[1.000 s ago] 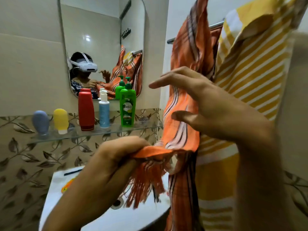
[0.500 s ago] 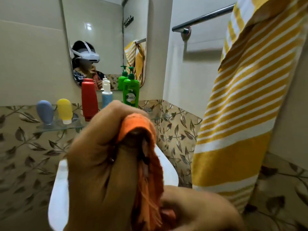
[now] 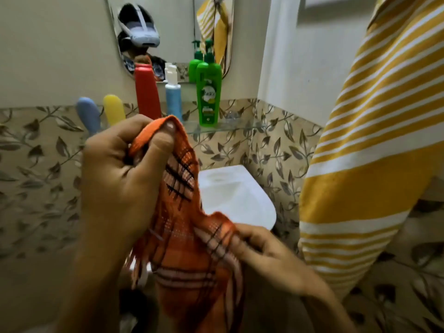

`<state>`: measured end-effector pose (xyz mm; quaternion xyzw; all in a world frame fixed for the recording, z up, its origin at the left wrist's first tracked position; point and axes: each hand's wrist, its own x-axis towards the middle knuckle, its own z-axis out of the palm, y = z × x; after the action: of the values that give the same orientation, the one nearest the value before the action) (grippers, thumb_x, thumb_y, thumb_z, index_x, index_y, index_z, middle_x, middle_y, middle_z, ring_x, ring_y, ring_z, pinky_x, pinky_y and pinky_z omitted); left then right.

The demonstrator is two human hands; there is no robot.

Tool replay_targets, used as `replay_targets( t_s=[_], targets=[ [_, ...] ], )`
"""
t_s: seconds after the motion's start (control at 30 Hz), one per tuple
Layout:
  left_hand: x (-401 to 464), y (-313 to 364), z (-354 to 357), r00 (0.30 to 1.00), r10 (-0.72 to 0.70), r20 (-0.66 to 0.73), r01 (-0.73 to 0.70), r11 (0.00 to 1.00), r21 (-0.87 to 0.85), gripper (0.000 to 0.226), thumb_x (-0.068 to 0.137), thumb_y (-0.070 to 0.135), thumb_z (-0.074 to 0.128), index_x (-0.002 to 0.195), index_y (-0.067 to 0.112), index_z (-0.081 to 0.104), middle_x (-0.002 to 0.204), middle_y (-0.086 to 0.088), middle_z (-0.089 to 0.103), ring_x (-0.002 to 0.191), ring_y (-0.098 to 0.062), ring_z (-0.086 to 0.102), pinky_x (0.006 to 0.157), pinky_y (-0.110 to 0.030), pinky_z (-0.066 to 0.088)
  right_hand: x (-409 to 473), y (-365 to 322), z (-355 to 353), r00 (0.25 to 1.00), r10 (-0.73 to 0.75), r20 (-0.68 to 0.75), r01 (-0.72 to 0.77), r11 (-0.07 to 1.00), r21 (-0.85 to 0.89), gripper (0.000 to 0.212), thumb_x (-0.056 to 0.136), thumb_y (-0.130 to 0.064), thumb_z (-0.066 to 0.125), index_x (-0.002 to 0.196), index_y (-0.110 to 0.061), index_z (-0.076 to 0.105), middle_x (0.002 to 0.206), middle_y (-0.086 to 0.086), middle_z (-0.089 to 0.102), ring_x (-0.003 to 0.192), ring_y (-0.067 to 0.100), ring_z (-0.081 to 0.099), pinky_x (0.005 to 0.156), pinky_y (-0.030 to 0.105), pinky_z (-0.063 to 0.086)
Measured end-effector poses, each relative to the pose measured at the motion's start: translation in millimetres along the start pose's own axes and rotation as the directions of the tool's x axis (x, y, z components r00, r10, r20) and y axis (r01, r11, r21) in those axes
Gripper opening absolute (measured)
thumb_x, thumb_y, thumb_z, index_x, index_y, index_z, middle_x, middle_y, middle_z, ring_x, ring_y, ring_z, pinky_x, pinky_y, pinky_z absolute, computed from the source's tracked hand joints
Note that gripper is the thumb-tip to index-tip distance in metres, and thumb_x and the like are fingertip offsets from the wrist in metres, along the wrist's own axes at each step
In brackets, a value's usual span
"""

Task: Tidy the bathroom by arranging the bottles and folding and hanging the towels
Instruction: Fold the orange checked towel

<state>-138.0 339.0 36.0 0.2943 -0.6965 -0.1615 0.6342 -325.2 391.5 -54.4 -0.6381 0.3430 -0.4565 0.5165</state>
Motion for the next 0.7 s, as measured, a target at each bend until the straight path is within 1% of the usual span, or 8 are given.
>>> replay_targets(
  t_s=[0.07,0.17,0.27,0.43,0.53,0.6,0.63,0.7],
  targets=[
    [-10.3,-7.2,-1.3,0.997,-0.064,0.033,0.062,0.996,0.068,0.030,0.091,0.029,0.054,0.071,0.008,0.059,0.059,-0.006,0.054,0.052,0.000,0.050,0.048,-0.009,0.037,5.3,10.9,0.3,0.996,-0.010,-0.085,0.012,1.000,0.019,0.026,0.092,-0.029,0.049,0.106,-0.027,0.071,0.107,-0.006,0.071,0.103,0.007,0.064,0.088,0.019,0.049],
    [-25.7,-30.1,1.0,0.975,-0.207,0.078,0.195,0.971,0.137,0.032,0.087,0.032,0.056,0.066,0.009,0.058,0.057,-0.005,0.054,0.054,-0.006,0.047,0.052,-0.025,0.039,14.6,19.7,0.2,0.984,0.015,-0.177,-0.011,1.000,0.022,0.027,0.092,-0.025,0.046,0.101,-0.017,0.070,0.100,0.002,0.072,0.096,0.013,0.066,0.086,0.024,0.052],
    [-44.2,-48.7,3.9,0.941,-0.324,0.103,0.313,0.944,0.104,0.030,0.088,0.033,0.059,0.061,0.020,0.059,0.053,0.006,0.054,0.052,-0.001,0.049,0.052,-0.021,0.039,20.2,25.6,2.6,0.986,0.019,-0.169,-0.024,0.999,-0.030,0.027,0.094,-0.027,0.045,0.099,-0.015,0.068,0.095,0.000,0.071,0.092,0.012,0.066,0.085,0.024,0.052],
    [-69.1,-64.8,10.1,0.861,-0.503,0.082,0.502,0.864,0.031,0.053,0.084,0.043,0.060,0.066,-0.006,0.050,0.056,-0.007,0.047,0.053,-0.010,0.044,0.054,-0.026,0.036,20.5,33.6,1.4,0.989,0.012,-0.144,-0.027,0.994,-0.102,0.026,0.097,-0.022,0.043,0.091,-0.006,0.063,0.084,0.005,0.062,0.081,0.013,0.060,0.077,0.025,0.048],
    [-82.1,-62.9,12.6,0.769,-0.544,0.336,0.581,0.814,-0.013,0.035,0.074,0.046,0.064,0.088,0.016,0.055,0.061,0.013,0.060,0.053,0.000,0.054,0.051,-0.013,0.044,21.2,31.5,2.8,0.996,-0.006,-0.087,-0.011,0.980,-0.196,0.020,0.096,-0.021,0.044,0.089,-0.012,0.060,0.083,0.000,0.059,0.081,0.008,0.056,0.076,0.021,0.044],
    [-87.5,-62.0,15.2,0.650,-0.484,0.585,0.543,0.835,0.088,0.040,0.078,0.049,0.064,0.114,0.036,0.055,0.099,0.023,0.066,0.088,-0.001,0.063,0.076,-0.019,0.052,20.4,30.0,4.5,0.999,0.003,-0.046,-0.013,0.975,-0.223,0.014,0.094,-0.023,0.047,0.087,-0.019,0.059,0.079,-0.010,0.060,0.077,0.002,0.057,0.071,0.017,0.044],
    [-89.3,-62.1,16.5,0.611,-0.462,0.642,0.520,0.847,0.115,0.039,0.081,0.048,0.062,0.116,0.033,0.057,0.107,0.017,0.065,0.095,-0.005,0.064,0.081,-0.027,0.053,19.7,30.0,4.8,0.999,0.017,-0.037,-0.024,0.975,-0.220,0.013,0.094,-0.023,0.048,0.087,-0.021,0.058,0.077,-0.012,0.061,0.073,0.001,0.057,0.068,0.016,0.044],
    [-89.0,-57.3,19.0,0.634,-0.445,0.633,0.476,0.869,0.134,0.034,0.083,0.046,0.060,0.093,0.013,0.065,0.081,0.000,0.066,0.074,-0.012,0.062,0.068,-0.034,0.049,18.8,31.6,3.0,0.998,0.042,-0.054,-0.053,0.972,-0.230,0.011,0.096,-0.025,0.049,0.088,-0.022,0.056,0.079,-0.008,0.063,0.072,0.005,0.058,0.067,0.021,0.045]
  ],
)
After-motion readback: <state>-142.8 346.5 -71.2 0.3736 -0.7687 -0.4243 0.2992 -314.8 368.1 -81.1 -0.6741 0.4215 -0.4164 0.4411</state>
